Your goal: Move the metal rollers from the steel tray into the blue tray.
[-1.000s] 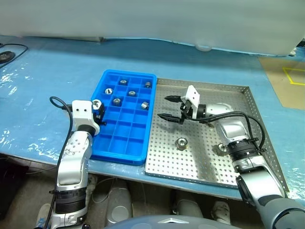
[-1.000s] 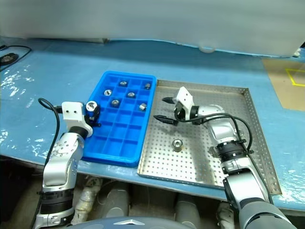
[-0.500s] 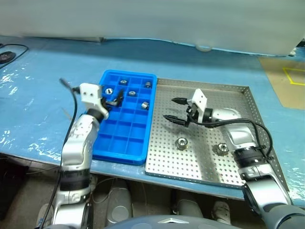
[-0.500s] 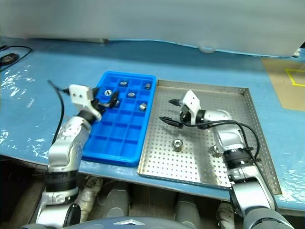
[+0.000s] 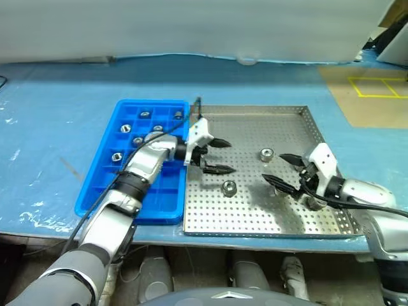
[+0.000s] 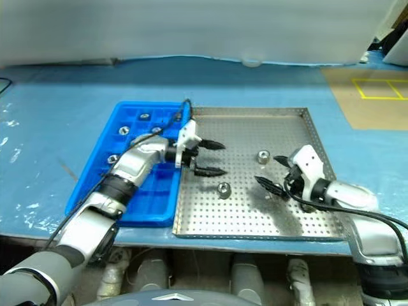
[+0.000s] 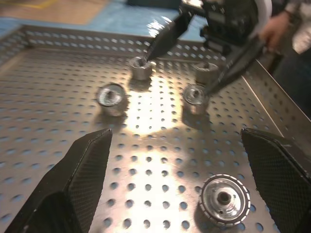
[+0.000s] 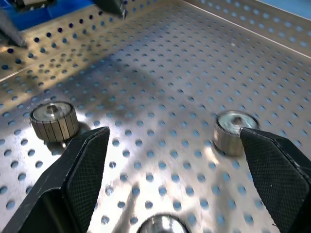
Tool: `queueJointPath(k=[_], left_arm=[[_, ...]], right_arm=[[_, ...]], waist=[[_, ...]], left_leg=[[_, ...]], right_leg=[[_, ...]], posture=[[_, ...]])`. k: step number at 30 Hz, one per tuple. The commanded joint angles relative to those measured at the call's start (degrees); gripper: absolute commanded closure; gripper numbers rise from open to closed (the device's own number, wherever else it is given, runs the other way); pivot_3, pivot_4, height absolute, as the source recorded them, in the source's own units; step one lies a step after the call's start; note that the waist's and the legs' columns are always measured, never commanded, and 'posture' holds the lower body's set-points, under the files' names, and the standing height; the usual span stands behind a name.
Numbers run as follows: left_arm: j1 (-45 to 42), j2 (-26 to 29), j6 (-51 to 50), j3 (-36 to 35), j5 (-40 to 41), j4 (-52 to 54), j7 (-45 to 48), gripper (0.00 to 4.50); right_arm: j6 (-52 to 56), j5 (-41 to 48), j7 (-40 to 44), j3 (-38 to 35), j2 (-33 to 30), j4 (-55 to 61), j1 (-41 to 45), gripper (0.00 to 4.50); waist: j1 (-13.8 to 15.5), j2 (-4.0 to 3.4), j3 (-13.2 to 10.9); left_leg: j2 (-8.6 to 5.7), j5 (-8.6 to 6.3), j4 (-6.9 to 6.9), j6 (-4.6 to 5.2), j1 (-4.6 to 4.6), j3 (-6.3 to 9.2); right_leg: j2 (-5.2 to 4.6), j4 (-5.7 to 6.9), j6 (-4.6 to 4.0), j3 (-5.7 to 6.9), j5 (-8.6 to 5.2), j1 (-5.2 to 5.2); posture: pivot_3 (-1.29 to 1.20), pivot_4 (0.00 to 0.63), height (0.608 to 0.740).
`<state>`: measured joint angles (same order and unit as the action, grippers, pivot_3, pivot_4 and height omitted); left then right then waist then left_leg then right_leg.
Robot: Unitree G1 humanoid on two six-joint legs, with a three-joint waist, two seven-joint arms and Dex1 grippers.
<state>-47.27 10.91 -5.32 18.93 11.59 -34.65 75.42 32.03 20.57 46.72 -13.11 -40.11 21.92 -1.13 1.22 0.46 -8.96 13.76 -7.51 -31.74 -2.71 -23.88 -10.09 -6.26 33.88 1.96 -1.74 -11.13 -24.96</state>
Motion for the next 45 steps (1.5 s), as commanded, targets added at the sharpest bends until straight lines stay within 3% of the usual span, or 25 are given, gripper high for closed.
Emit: queueJointPath(k=[1, 7, 8, 10, 14, 16, 20, 24, 30, 38, 45], left_arm=[[-2.6, -1.2, 3.2, 2.8, -2.0, -3.6, 6.7, 0.04], [-4.8, -1.8, 12.0, 6.6, -9.5, -10.9, 8.2, 0.04], [-5.2, -1.9, 13.9, 7.2, -11.1, -12.5, 7.4, 0.21], [-5.8, -2.0, 16.6, 7.7, -13.5, -14.9, 6.1, 0.62], [-6.2, -2.8, 22.6, 7.2, -16.5, -17.7, 2.0, 1.98], [-6.0, -4.4, 20.3, 3.7, -13.0, -16.6, 0.9, 2.66], [-4.4, -5.6, 8.0, -4.7, -3.1, -9.5, 0.9, 2.66], [-0.5, -3.4, 2.3, -10.5, -0.8, -1.7, -7.2, 2.66], [12.6, 1.3, -6.8, -17.2, 1.5, 19.6, -20.6, 2.66], [28.5, 5.5, -16.3, -26.7, 5.3, 44.8, -35.6, 2.66], [42.2, 3.2, -21.3, -35.7, 8.5, 60.3, -49.7, 2.66]], right_arm=[[1.5, 1.9, -2.1, -3.7, -0.4, 5.3, -2.3, 0.0], [1.8, 3.2, -4.1, -5.5, 0.4, 9.0, -7.9, 0.0], [1.7, 3.3, -4.5, -5.5, 0.5, 9.3, -8.4, 0.0], [1.4, 3.5, -4.8, -5.6, 0.6, 9.6, -9.1, 0.0], [1.4, 3.4, -5.7, -4.6, 0.8, 9.9, -9.0, 0.0], [1.5, 3.7, -5.8, -3.7, 0.8, 9.8, -8.0, 0.0], [1.5, 4.4, -5.4, -1.1, 1.1, 8.3, -3.9, 0.0], [1.0, 4.7, -3.3, 2.9, 1.2, 4.1, 2.8, 0.0], [-2.9, 2.8, 3.2, 11.9, 3.4, -7.9, 16.7, 0.0], [-12.9, -1.7, 13.2, 22.0, 10.8, -28.1, 33.1, 0.0], [-22.6, -5.9, 18.8, 26.0, 18.4, -44.0, 41.9, 0.0]], waist=[[-0.6, 0.0, 0.0], [-1.2, -0.02, 0.0], [-1.3, -0.02, 0.0], [-1.5, -0.03, 0.0], [-1.9, -0.05, 0.0], [-1.9, -0.06, 0.0], [-1.9, -0.06, 0.0], [-2.1, -0.09, 0.1], [-1.3, -0.12, 0.1], [2.8, -0.1, 0.1], [6.0, -0.07, 0.0]], left_leg=[[0.0, 0.0, 0.0, 0.0, 0.0, -0.01], [-0.01, -0.04, -0.05, 0.07, 0.0, -0.04], [-0.01, -0.05, -0.09, 0.09, -0.02, -0.04], [-0.02, -0.09, -0.16, 0.15, -0.06, -0.04], [-0.02, -0.13, -0.23, 0.2, -0.05, -0.04], [-0.02, -0.14, -0.24, 0.21, -0.05, -0.04], [-0.03, -0.16, -0.34, 0.25, -0.09, -0.04], [0.03, -0.16, -0.33, 0.25, -0.05, -0.04], [0.03, -0.17, -0.29, 0.27, -0.08, -0.03], [0.1, -0.15, -0.24, 0.25, -0.19, -0.01], [0.12, -0.14, -0.22, 0.21, -0.33, 0.09]], right_leg=[[0.0, 0.0, 0.0, 0.0, 0.0, -0.01], [-0.03, -0.03, 0.0, -0.02, 0.0, 0.02], [-0.03, -0.05, 0.0, -0.02, 0.0, 0.04], [-0.06, -0.07, 0.01, -0.01, -0.01, 0.06], [-0.08, -0.1, 0.01, -0.01, -0.01, 0.12], [-0.08, -0.09, 0.02, -0.01, -0.01, 0.13], [-0.1, -0.07, 0.0, -0.01, 0.0, 0.12], [-0.05, -0.04, -0.01, 0.0, 0.0, 0.11], [-0.06, -0.04, -0.03, 0.08, 0.0, 0.1], [-0.08, -0.01, -0.05, 0.23, 0.0, 0.01], [-0.11, 0.0, -0.07, 0.39, -0.01, 0.01]], posture=[[-0.4, 0.15, 0.74], [-0.46, 0.15, 0.74], [-0.46, 0.15, 0.74], [-0.47, 0.15, 0.74], [-0.47, 0.15, 0.74], [-0.44, 0.15, 0.74], [-0.4, 0.15, 0.74], [-0.28, 0.15, 0.74], [-0.08, 0.15, 0.74], [0.2, 0.15, 0.74], [0.32, 0.15, 0.74]])
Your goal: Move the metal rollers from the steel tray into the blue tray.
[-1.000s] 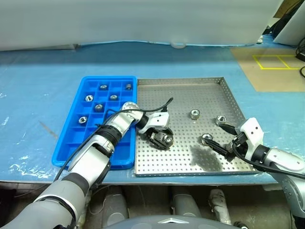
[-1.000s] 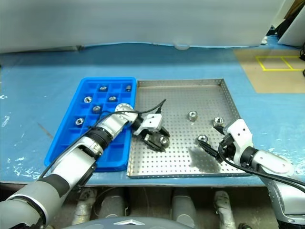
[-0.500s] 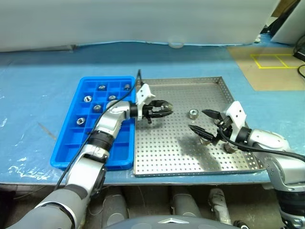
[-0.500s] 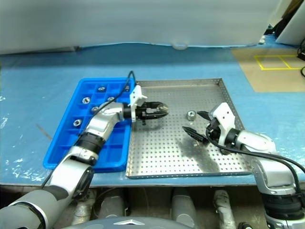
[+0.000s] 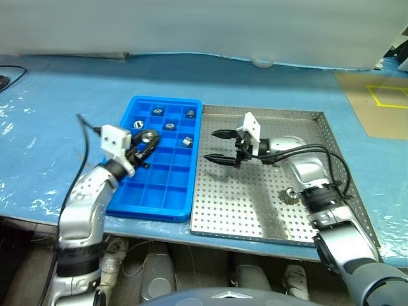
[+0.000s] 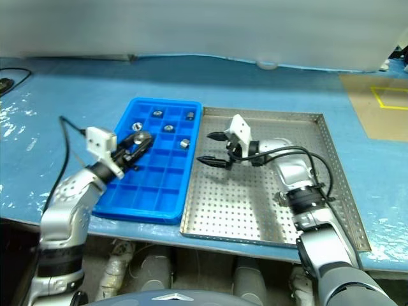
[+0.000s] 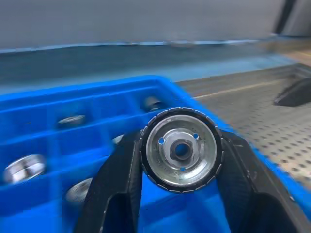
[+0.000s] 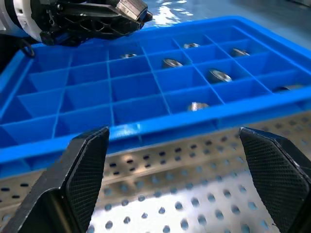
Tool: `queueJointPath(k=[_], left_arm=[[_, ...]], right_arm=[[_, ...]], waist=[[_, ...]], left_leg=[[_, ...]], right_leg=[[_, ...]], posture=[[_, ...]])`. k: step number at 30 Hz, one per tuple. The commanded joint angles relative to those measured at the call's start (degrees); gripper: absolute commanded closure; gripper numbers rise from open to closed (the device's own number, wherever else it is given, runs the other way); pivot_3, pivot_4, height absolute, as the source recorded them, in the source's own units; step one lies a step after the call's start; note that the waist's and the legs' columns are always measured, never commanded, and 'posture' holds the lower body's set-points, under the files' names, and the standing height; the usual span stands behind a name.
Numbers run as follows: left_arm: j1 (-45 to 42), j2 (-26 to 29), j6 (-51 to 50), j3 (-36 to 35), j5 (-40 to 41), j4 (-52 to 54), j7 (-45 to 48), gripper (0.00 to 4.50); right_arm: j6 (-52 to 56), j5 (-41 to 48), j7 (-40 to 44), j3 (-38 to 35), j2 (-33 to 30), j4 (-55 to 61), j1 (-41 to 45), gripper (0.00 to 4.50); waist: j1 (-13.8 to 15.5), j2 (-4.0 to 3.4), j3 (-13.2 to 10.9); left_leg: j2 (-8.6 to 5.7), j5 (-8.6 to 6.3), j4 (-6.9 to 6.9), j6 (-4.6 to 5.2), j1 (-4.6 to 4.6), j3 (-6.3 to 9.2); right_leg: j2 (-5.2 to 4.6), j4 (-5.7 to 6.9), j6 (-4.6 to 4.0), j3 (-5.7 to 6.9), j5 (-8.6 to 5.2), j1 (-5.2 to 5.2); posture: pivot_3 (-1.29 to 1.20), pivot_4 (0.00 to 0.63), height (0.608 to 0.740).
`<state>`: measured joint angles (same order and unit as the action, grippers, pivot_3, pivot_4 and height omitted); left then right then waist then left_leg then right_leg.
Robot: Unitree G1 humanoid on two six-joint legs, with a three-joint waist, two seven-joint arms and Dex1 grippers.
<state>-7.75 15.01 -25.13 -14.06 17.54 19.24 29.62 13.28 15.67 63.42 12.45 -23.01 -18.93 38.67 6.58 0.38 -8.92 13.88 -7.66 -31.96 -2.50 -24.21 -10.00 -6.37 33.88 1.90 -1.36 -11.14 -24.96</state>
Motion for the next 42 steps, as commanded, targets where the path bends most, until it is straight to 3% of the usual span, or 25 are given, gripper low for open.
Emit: queueJointPath(k=[1, 7, 17, 25, 29, 33, 42], left_arm=[[4.6, -1.0, -1.6, -3.0, 2.3, 8.0, -5.0, 2.66], [13.3, -1.4, -1.0, -2.8, 0.5, 11.3, -10.2, 2.66], [19.0, 0.3, -3.9, -0.1, 0.0, 10.7, -12.3, 2.66], [18.7, -0.2, -4.7, -0.4, 1.4, 8.4, -13.4, 0.08], [13.9, -0.1, -2.4, -1.3, 4.1, 5.3, -11.8, 0.03], [7.4, 2.4, 0.4, 2.3, 4.2, 2.6, -6.8, 0.03], [-2.5, 2.5, -0.5, 6.5, 2.7, -2.7, -7.1, 0.03]], right_arm=[[-4.7, -1.3, 2.5, 0.5, 2.1, -4.4, 2.7, 0.0], [-7.1, -2.7, 4.1, 0.3, 3.9, -7.3, 2.4, 0.0], [-7.2, -3.8, 2.4, -1.1, 2.7, -5.1, -1.0, 0.0], [-5.6, -3.7, 0.9, -2.0, 1.2, -1.3, -4.0, 0.0], [-4.7, -3.5, 0.2, -2.1, 0.7, 0.3, -4.8, 0.0], [-4.1, -3.8, -0.7, -2.1, 0.0, 1.5, -5.4, 0.0], [-1.1, -3.1, -3.4, -4.6, -3.1, 6.9, -8.9, 0.0]], waist=[[1.0, 0.02, 0.0], [2.9, 0.05, 0.0], [2.2, -0.01, 0.0], [1.9, -0.09, 0.1], [1.9, -0.12, 0.1], [1.9, -0.1, 0.1], [1.2, -0.05, 0.1]], left_leg=[[0.0, 0.0, 0.0, 0.0, -0.02, 0.0], [0.03, 0.02, 0.0, -0.03, -0.13, 0.13], [0.01, 0.06, 0.05, -0.12, 0.02, 0.17], [-0.01, 0.08, 0.11, -0.15, 0.15, 0.11], [0.0, 0.11, 0.17, -0.2, 0.19, 0.1], [0.0, 0.12, 0.17, -0.21, 0.19, 0.1], [-0.02, 0.14, 0.16, -0.23, 0.12, 0.09]], right_leg=[[0.0, -0.01, 0.0, 0.01, 0.0, -0.01], [0.01, -0.01, 0.01, 0.11, -0.01, -0.02], [0.06, 0.01, 0.03, 0.05, -0.01, 0.01], [0.08, 0.01, 0.03, -0.06, -0.01, 0.01], [0.09, 0.04, 0.04, -0.08, -0.01, 0.0], [0.1, 0.05, 0.05, -0.08, 0.0, -0.01], [0.12, 0.04, 0.04, -0.09, 0.01, -0.05]], posture=[[0.33, 0.15, 0.74], [0.32, 0.15, 0.74], [0.26, 0.15, 0.74], [0.21, 0.15, 0.74], [0.2, 0.15, 0.74], [0.18, 0.15, 0.74], [0.09, 0.15, 0.74]])
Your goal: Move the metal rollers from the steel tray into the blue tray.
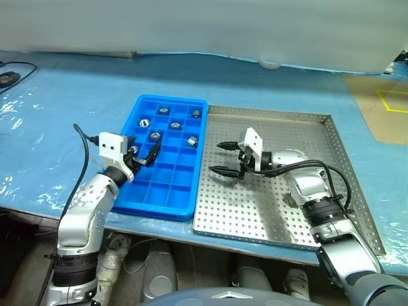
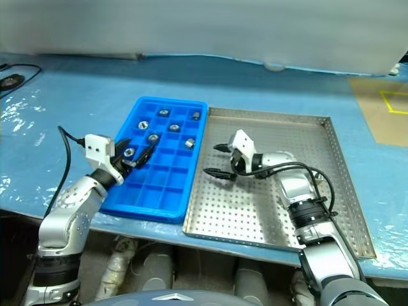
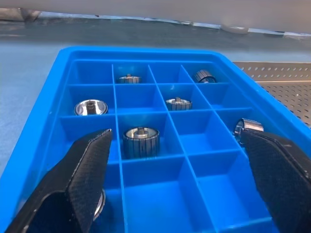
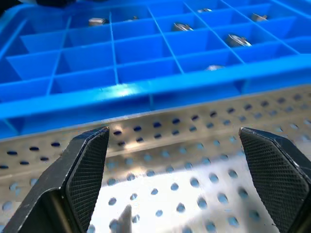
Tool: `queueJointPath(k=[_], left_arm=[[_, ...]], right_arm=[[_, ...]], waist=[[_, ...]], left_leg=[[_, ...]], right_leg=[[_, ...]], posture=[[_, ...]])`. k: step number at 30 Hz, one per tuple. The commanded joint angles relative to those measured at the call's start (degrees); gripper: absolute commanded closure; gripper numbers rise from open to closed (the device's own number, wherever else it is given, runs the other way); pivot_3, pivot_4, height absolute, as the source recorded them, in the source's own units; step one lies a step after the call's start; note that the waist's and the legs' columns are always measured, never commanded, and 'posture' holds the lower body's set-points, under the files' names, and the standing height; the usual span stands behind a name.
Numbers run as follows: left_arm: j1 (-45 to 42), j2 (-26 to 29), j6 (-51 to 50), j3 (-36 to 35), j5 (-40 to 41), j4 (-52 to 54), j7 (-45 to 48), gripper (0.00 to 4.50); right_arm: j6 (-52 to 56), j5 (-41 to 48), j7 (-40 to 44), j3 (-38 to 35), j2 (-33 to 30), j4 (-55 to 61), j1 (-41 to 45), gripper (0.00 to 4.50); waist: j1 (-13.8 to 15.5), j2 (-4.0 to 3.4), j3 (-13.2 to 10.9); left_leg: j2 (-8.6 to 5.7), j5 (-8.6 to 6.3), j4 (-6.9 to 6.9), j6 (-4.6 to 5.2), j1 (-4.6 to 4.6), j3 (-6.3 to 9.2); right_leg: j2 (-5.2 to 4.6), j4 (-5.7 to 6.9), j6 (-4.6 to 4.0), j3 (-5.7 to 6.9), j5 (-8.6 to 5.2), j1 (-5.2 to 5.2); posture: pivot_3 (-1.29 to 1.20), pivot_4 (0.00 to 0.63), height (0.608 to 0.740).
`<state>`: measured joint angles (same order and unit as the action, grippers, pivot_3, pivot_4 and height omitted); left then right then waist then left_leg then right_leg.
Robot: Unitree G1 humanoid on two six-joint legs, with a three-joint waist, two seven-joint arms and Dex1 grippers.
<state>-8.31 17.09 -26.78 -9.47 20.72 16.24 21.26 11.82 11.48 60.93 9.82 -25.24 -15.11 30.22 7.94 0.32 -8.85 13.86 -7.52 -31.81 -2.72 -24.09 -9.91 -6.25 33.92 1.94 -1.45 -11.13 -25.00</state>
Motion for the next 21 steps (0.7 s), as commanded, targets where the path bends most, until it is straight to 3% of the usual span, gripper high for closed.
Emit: queueJointPath(k=[1, 7, 13, 21], left_arm=[[-2.5, 0.1, 1.3, 2.1, -0.3, 0.1, 1.2, 0.03], [-4.1, -1.5, 2.2, -1.5, -0.4, -1.4, -3.6, 0.03], [-2.7, 2.5, 0.2, -5.1, 1.6, 0.1, -2.4, 0.03], [-0.3, 18.5, -4.4, -7.4, 7.5, 0.4, 14.2, 0.03]], right_arm=[[0.7, 1.2, -1.1, -2.2, -1.0, 3.7, -0.8, 0.0], [2.3, 1.9, -1.6, -2.5, -1.2, 6.6, -2.3, 0.0], [1.8, 1.6, -0.6, -1.6, 0.0, 4.2, -0.1, 0.0], [-0.9, 0.0, 1.5, 0.6, 3.0, -1.3, 3.8, 0.0]], waist=[[-0.5, 0.01, 0.0], [-2.0, 0.02, 0.0], [-2.4, 0.03, 0.0], [-2.0, 0.1, -0.1]], left_leg=[[0.0, 0.0, -0.01, 0.0, 0.0, 0.0], [0.01, 0.02, -0.06, -0.03, 0.05, 0.0], [0.02, 0.02, -0.1, -0.03, 0.04, 0.0], [0.02, 0.04, -0.32, -0.05, 0.03, 0.03]], right_leg=[[0.0, 0.0, 0.0, 0.0, 0.0, 0.01], [0.01, 0.13, 0.0, -0.03, 0.0, -0.01], [0.01, 0.23, 0.0, -0.04, 0.0, -0.06], [-0.02, 0.74, -0.05, -0.06, -0.06, -0.21]], posture=[[0.09, 0.15, 0.74], [0.07, 0.15, 0.74], [0.13, 0.15, 0.74], [0.2, 0.15, 0.74]])
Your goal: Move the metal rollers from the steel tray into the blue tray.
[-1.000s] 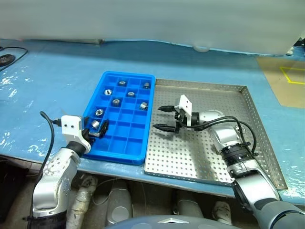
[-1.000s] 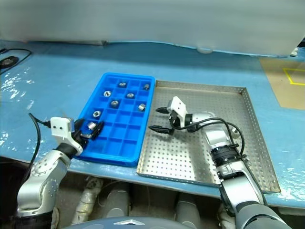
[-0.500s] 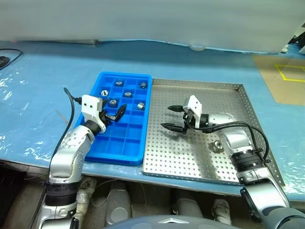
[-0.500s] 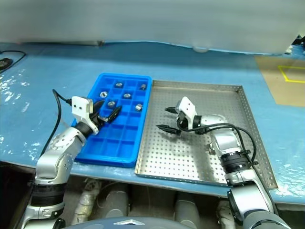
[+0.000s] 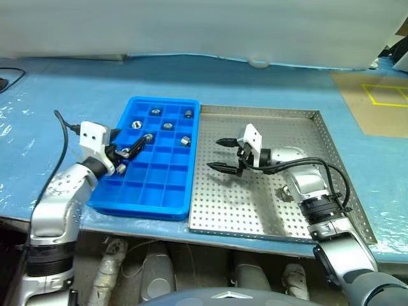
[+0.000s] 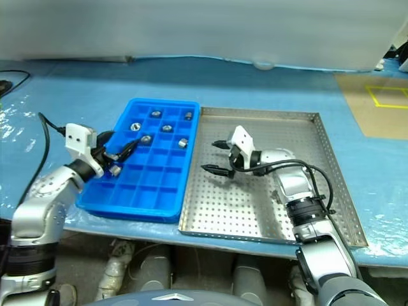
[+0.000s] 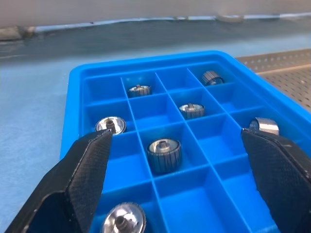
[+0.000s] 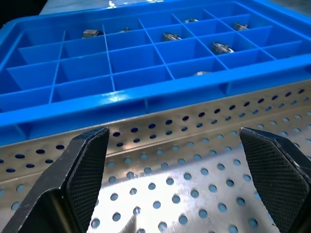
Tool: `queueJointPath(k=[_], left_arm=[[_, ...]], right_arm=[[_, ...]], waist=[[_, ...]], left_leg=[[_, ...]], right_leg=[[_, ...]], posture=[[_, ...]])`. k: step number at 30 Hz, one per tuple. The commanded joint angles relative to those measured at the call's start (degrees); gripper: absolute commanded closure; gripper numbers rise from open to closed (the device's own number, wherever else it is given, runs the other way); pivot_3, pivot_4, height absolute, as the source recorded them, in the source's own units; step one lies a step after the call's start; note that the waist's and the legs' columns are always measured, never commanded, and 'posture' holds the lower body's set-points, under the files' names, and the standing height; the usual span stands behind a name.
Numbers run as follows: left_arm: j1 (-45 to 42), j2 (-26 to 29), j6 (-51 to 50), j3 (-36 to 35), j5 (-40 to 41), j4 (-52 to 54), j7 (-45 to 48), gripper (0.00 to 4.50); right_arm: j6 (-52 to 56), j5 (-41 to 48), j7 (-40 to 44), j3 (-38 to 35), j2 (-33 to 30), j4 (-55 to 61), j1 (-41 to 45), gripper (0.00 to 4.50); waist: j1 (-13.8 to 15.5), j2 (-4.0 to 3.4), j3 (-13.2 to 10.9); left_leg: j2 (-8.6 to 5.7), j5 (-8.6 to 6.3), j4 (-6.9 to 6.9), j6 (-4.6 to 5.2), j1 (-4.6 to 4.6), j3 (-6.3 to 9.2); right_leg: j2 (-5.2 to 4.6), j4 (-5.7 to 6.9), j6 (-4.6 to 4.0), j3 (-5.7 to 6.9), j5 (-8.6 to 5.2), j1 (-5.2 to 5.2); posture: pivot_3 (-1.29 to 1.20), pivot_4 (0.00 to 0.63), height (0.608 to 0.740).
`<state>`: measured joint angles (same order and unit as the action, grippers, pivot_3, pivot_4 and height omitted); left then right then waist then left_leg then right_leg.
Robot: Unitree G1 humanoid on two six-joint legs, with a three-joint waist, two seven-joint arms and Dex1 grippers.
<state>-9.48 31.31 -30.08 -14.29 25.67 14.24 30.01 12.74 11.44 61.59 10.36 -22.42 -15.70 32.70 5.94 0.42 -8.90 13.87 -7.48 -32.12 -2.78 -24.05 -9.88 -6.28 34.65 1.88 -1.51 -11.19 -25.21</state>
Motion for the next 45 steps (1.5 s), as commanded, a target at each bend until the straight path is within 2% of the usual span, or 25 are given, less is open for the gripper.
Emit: queueJointPath(k=[1, 7, 12, 20, 24, 26, 29, 34, 38, 45], left_arm=[[1.2, 5.9, -1.2, -2.9, 2.9, 2.4, 6.8, 0.03], [6.4, 17.0, -0.7, -3.9, 2.7, 2.4, 17.5, 0.03], [5.8, 23.6, -1.9, 0.7, -0.8, -0.2, 21.7, 0.03], [-3.7, 24.0, -1.2, 9.7, -7.1, -9.2, 22.6, 0.03], [-7.5, 23.0, 0.0, 11.7, -8.6, -13.2, 23.5, 0.03], [-9.6, 21.0, 0.1, 10.7, -6.9, -13.9, 23.8, 0.03], [-12.1, 14.7, -3.7, 6.4, 2.4, -11.3, 24.7, 0.03], [-12.9, 4.2, -5.0, 5.5, 9.4, -6.7, 21.7, 0.03], [-16.9, -7.6, 0.2, 7.5, 8.7, -8.4, 15.9, 0.03], [-24.6, -18.1, 9.0, 17.9, 1.7, -20.8, 20.8, 0.03]], right_arm=[[-2.1, -0.1, 1.0, 0.2, 0.4, -1.3, 1.7, 0.0], [-3.7, -0.7, 1.9, 0.9, 1.2, -3.9, 3.0, 0.0], [-5.2, -1.8, 1.6, 1.5, 1.7, -5.1, 2.9, 0.0], [-5.0, -2.1, -0.1, 0.7, 1.0, -2.5, 0.0, 0.0], [-4.5, -2.0, -1.4, 0.3, 0.4, -0.7, -1.5, 0.0], [-4.0, -1.6, -2.0, 0.0, 0.1, 0.4, -2.4, 0.0], [-2.9, -0.7, -2.5, -0.6, -0.4, 2.5, -3.5, 0.0], [0.8, 3.2, -3.4, -3.9, -0.9, 7.2, -4.9, 0.0], [4.9, 7.5, -4.6, -8.3, -2.3, 12.5, -5.9, 0.0], [10.7, 11.2, -8.4, -15.6, -7.8, 20.2, -10.6, 0.0]], waist=[[0.1, 0.0, 0.0], [0.4, 0.01, 0.0], [1.2, 0.02, 0.0], [1.4, 0.02, 0.0], [1.1, 0.02, 0.0], [0.9, 0.02, 0.0], [1.0, 0.02, 0.0], [0.9, 0.02, 0.0], [1.0, 0.05, 0.0], [0.1, 0.07, 0.0]], left_leg=[[-0.01, 0.0, 0.0, 0.0, 0.01, 0.01], [0.0, 0.0, 0.04, -0.02, 0.01, 0.03], [0.04, 0.01, 0.07, -0.04, 0.01, 0.04], [0.02, 0.09, 0.1, -0.16, 0.02, 0.04], [0.02, 0.11, 0.11, -0.21, 0.02, 0.04], [0.02, 0.12, 0.11, -0.21, 0.05, 0.04], [0.01, 0.13, 0.11, -0.23, 0.05, 0.04], [0.0, 0.13, 0.07, -0.23, 0.05, 0.03], [0.0, 0.13, 0.04, -0.23, 0.05, 0.03], [-0.05, 0.13, 0.01, -0.19, 0.04, 0.02]], right_leg=[[-0.01, 0.01, 0.0, 0.0, -0.01, 0.0], [0.0, 0.05, -0.02, 0.0, -0.02, -0.03], [0.02, 0.07, -0.07, 0.01, -0.07, -0.05], [0.02, 0.14, -0.08, 0.0, -0.06, -0.07], [0.04, 0.14, -0.08, 0.0, -0.06, -0.08], [0.04, 0.14, -0.08, -0.03, -0.06, -0.07], [0.04, 0.17, -0.09, -0.03, -0.06, -0.08], [0.04, 0.19, -0.1, -0.04, -0.06, -0.07], [0.0, 0.19, -0.1, -0.03, -0.06, 0.0], [0.0, 0.06, -0.07, -0.07, -0.06, 0.03]], posture=[[0.21, 0.15, 0.74], [0.23, 0.15, 0.74], [0.22, 0.15, 0.74], [0.15, 0.15, 0.74], [0.12, 0.15, 0.74], [0.11, 0.15, 0.74], [0.09, 0.15, 0.74], [0.07, 0.15, 0.74], [0.02, 0.15, 0.74], [-0.1, 0.15, 0.74]])
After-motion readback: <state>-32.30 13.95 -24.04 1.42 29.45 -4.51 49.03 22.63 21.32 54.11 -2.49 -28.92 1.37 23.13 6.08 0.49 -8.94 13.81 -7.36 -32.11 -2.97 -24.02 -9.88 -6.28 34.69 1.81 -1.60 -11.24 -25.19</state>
